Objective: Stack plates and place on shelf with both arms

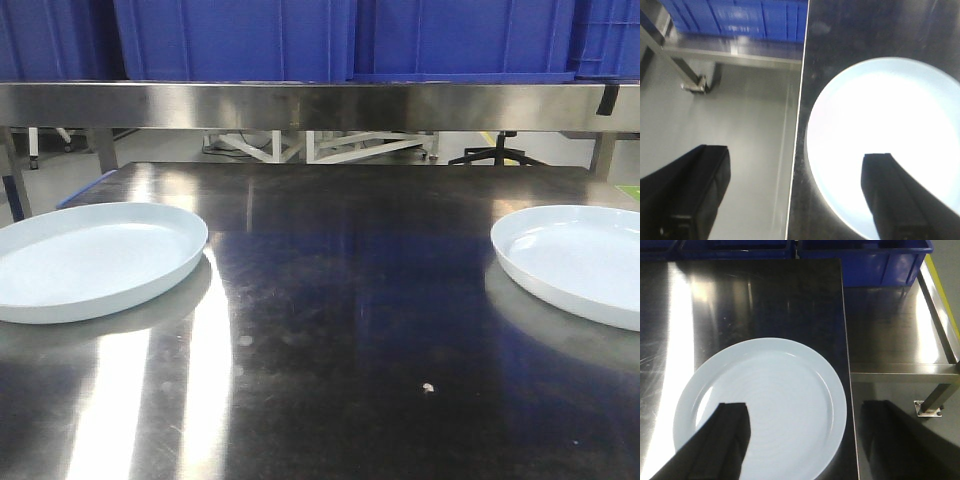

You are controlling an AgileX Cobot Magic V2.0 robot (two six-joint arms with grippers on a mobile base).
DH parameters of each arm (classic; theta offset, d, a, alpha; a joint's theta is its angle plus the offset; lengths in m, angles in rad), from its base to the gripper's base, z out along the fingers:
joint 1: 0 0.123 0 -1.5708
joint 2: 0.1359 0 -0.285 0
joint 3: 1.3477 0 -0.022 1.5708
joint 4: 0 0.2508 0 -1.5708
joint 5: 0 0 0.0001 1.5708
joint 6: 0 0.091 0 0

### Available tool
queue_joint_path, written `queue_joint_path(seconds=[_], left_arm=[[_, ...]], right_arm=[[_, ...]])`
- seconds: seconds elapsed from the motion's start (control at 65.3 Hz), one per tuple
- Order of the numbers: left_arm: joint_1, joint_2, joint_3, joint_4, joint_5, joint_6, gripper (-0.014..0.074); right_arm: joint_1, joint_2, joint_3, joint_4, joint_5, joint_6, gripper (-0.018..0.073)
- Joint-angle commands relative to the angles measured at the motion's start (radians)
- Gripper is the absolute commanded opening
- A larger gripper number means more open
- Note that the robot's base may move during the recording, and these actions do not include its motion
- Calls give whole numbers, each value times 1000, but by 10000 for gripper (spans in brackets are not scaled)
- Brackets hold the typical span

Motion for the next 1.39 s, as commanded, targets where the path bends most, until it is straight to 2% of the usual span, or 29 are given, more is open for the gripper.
queue_joint_path(seconds=[0.0, 0.138, 0.551, 1.286, 1.378], left_arm=[[-7, 26, -35, -16, -91, -9, 590], [-7, 87, -35, -38, -129, -9, 590], [-7, 226, -35, -38, -201, -9, 589], [-5, 349, -35, -32, -239, -9, 589], [-5, 362, -35, -32, -239, -9, 563]], right_arm=[[-7, -3, -38, -9, -86, -6, 559], [-7, -3, -38, -9, -86, -6, 559], [-7, -3, -38, -9, -83, -6, 559], [-7, -3, -38, -9, -75, -6, 559], [-7, -3, -38, -9, -73, -6, 559]])
